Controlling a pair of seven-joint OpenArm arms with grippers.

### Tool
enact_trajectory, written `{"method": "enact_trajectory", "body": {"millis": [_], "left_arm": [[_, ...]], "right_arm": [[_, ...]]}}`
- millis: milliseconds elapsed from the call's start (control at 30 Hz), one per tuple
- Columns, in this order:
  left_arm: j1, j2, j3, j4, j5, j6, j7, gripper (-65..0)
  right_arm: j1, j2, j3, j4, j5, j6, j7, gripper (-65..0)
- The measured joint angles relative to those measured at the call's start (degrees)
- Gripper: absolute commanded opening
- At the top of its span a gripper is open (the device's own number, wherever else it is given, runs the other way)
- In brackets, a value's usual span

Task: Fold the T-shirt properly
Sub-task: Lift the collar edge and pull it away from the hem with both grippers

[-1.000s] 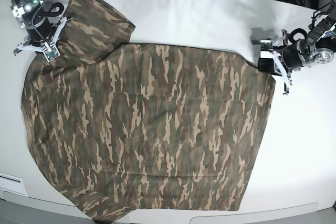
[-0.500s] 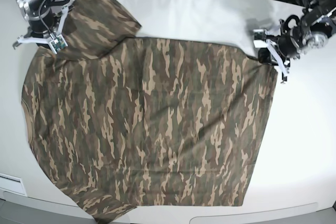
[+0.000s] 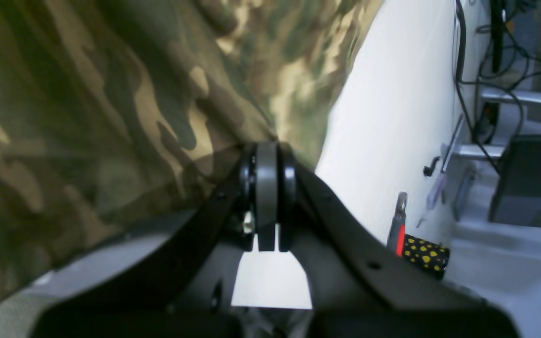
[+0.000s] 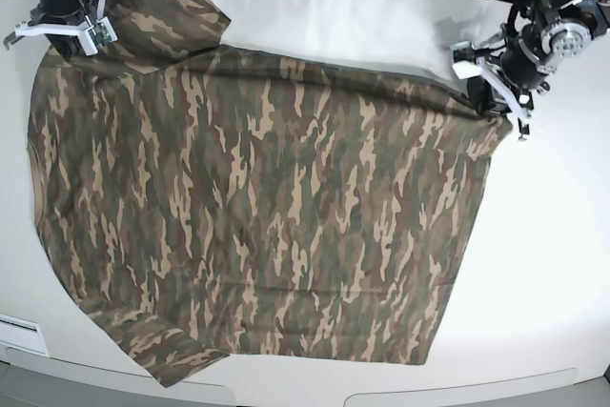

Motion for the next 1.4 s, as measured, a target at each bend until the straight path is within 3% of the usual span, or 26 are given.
{"method": "enact_trajectory", "body": {"millis": [133, 400, 533, 633, 800, 1033, 1100, 1233, 1400], "left_arm": [[4.5, 0.8, 0.0, 1.4, 7.6, 8.3, 6.3, -65.0], [15.2, 5.7, -0.1, 1.4, 17.4, 9.6, 11.5, -65.0], [20.6, 9.6, -0.1, 1.4, 23.5, 11.6, 14.4, -65.0], [24.7, 12.3, -0.2, 1.4, 29.4, 12.8, 17.5, -65.0], [30.8, 15.5, -0.4, 3.8, 33.3, 13.2, 20.0, -65.0], [33.6, 15.8, -0.5, 11.9, 34.1, 13.4, 19.8, -65.0], [32.9, 15.8, -1.4, 13.1, 34.1, 13.7, 16.8, -65.0], [28.5, 15.8, -7.1, 12.7, 25.2, 14.3, 9.8, -65.0], [24.9, 15.8, -15.3, 10.6, 16.9, 14.2, 1.1, -65.0]], "right_arm": [[-0.7, 0.0, 0.5, 0.1, -0.4, -3.7, -2.7, -65.0], [-0.8, 0.0, 0.7, 0.1, -0.3, -3.9, -6.6, -65.0], [-1.0, 0.0, 0.7, 0.1, 2.2, -6.1, -10.7, -65.0], [-3.7, 0.0, 0.8, 0.1, 2.3, -7.6, -10.5, -65.0], [-8.6, 0.0, 0.9, 0.1, 1.9, -8.3, -11.1, -65.0], [-9.4, 0.0, 0.9, 0.1, -7.5, -10.8, -9.6, -65.0], [-8.4, 0.3, 0.9, 0.1, -8.6, -10.3, -7.6, -65.0], [-3.2, 0.2, 2.7, 0.1, -7.8, -6.1, -2.9, -65.0], [3.3, 0.2, 8.1, 0.0, 2.1, 0.2, 0.6, -65.0]]}}
